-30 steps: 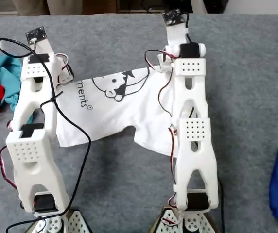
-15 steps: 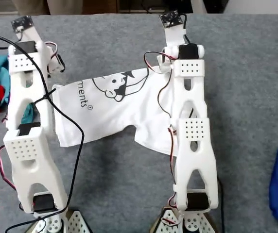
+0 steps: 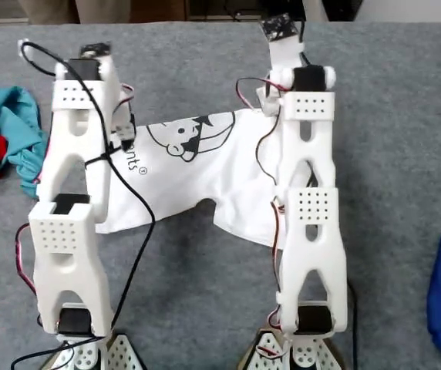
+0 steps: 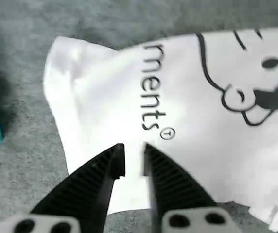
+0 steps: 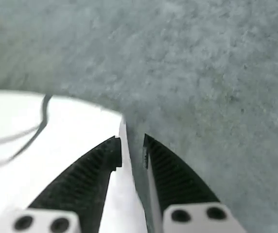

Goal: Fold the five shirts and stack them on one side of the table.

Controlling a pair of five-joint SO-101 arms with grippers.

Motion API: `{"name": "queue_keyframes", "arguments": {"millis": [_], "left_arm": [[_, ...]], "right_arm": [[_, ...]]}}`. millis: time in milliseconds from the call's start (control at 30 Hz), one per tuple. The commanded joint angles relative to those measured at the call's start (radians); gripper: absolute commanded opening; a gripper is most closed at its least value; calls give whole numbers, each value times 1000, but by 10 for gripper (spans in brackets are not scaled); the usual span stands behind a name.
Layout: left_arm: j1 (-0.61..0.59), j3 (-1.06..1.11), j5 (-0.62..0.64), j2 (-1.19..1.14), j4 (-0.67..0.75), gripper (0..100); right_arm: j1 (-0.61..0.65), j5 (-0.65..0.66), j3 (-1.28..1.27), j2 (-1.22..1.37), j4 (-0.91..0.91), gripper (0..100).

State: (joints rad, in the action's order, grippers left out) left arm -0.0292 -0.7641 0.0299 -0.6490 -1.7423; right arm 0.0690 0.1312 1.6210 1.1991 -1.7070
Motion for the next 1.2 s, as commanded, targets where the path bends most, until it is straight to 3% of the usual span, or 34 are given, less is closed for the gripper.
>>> {"name": "queue_keyframes", "arguments": {"millis": [0,67,300,600,800,1167], "left_arm": [[12,-31,-31,16,-15,33],[-3,-23,-31,5,8,34],[-95,-25,-34,-134,239,34],[-94,-198,-209,-331,459,34],[-92,-413,-212,-423,465,34],[-101,-516,-218,-463,256,34]], "right_arm": [[18,43,21,-166,-81,66],[15,48,-19,-197,-80,5],[41,49,-125,-222,-74,5],[82,51,-116,-107,-6,5],[82,80,-117,-93,-3,5],[77,106,-76,-113,-51,5]]}}
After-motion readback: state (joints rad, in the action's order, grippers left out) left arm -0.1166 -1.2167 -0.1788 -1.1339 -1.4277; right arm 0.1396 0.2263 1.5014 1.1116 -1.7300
